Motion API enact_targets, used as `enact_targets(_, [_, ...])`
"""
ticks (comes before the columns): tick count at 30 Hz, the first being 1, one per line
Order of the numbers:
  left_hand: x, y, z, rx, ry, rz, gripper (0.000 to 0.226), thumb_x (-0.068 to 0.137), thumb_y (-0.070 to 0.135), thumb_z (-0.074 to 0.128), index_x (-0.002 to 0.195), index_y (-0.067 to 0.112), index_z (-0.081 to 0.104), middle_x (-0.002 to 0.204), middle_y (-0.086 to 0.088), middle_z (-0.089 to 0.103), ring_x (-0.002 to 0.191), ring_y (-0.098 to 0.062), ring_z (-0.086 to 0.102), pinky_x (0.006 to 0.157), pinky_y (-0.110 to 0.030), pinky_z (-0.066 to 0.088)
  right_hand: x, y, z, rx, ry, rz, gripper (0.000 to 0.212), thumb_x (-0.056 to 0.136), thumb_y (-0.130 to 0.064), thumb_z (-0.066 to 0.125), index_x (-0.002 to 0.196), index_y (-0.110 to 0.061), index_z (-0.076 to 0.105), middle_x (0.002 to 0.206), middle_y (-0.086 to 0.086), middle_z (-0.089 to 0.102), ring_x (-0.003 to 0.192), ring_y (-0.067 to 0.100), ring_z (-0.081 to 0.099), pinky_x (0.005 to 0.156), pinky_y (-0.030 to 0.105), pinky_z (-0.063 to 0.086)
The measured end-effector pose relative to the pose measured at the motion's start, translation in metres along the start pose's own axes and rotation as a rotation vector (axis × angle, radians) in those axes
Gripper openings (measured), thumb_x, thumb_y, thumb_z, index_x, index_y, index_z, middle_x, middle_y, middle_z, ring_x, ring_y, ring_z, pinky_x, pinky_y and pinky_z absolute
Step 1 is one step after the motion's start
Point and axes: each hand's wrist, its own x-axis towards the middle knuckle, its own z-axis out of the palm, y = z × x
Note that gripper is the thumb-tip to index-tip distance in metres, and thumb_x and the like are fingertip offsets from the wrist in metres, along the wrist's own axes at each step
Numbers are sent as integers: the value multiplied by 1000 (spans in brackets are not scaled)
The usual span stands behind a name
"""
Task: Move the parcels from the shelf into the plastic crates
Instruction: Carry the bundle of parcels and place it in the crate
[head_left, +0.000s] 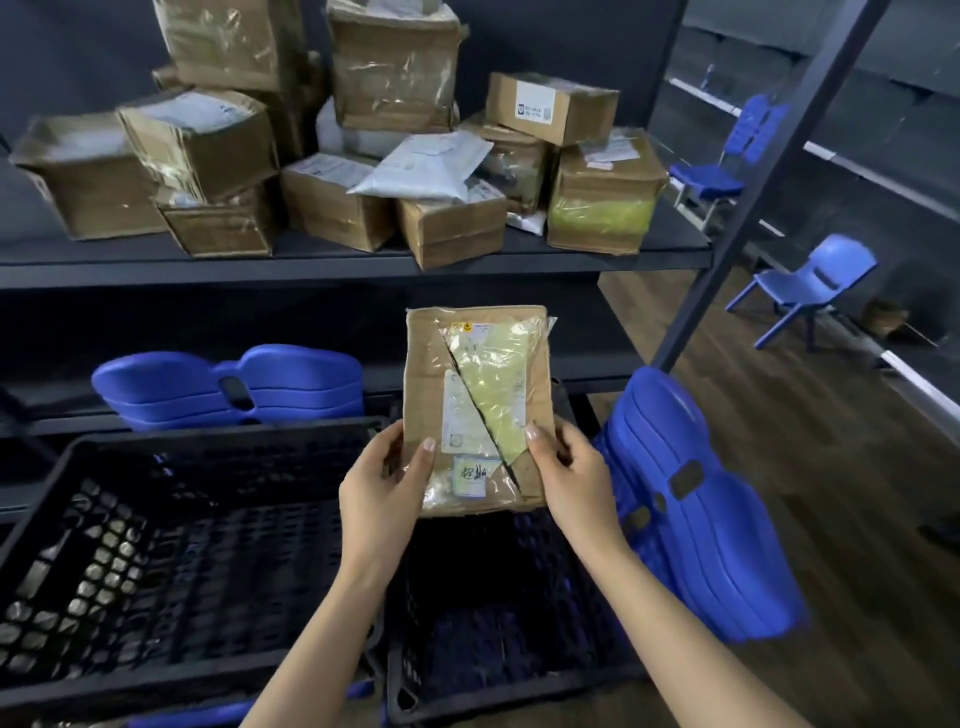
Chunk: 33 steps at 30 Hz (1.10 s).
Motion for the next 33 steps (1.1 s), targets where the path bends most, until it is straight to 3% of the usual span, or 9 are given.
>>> enact_targets(4, [6,-15,11,128,-16,26,40,89,31,63,128,26,59,102,7,63,82,-6,56,68,-11,41,12,14,1,-19,-92,30,46,93,-46,51,133,-23,51,117,-12,62,105,0,58,82,15,43])
enact_targets(9, [6,-51,32,72,4,-86,58,84,34,70,135,18,49,117,7,62,108,-14,59,89,-26,46,23,48,6,-28,-193,70,54,94,-49,48,142,-24,43,137,-12,51,127,7,46,103,25,38])
enact_targets(14, [16,-100,58,173,-23,-133,58,84,33,69,136,19,48,119,5,63,106,-15,58,83,-27,45,38,96,22,-82,-185,124,56,96,-44,48,144,-18,41,146,-4,44,135,15,40,111,32,35])
enact_targets(17, [26,-133,73,252,-52,-162,61,84,36,68,138,17,46,125,0,62,111,-20,59,88,-31,48,50,125,32,-109,-184,155,54,98,-36,49,145,-12,38,148,0,41,137,18,38,105,24,31])
enact_targets(19, [31,-153,82,298,-64,-175,62,86,35,67,139,13,46,128,-4,59,114,-23,57,91,-31,46,59,146,41,-136,-181,174,54,97,-33,50,145,-10,37,149,3,41,137,20,37,106,26,31])
enact_targets(22, [37,-181,96,354,-43,-226,51,89,26,65,133,7,49,128,-12,52,105,-26,56,80,-25,41,73,179,61,-167,-200,215,53,96,-33,52,143,-11,42,145,2,45,135,20,41,110,32,34])
enact_targets(25, [39,-206,108,424,-50,-285,44,92,24,60,130,6,48,127,-13,52,94,-26,56,73,-28,42,84,211,81,-182,-203,260,47,96,-32,53,139,-12,49,141,1,51,129,19,48,107,33,39])
enact_targets(30, [46,-236,118,473,-40,-361,50,96,16,53,142,2,36,139,-15,49,125,-30,49,92,-29,40,98,255,108,-238,-228,299,45,94,-33,54,135,-15,53,134,3,58,123,21,54,99,32,45])
enact_targets(33, [56,-255,124,505,-47,-391,37,93,15,58,127,5,50,127,-12,58,110,-29,59,79,-27,45,105,267,118,-219,-229,310,42,96,-28,53,135,-12,53,135,4,58,123,22,54,94,25,43])
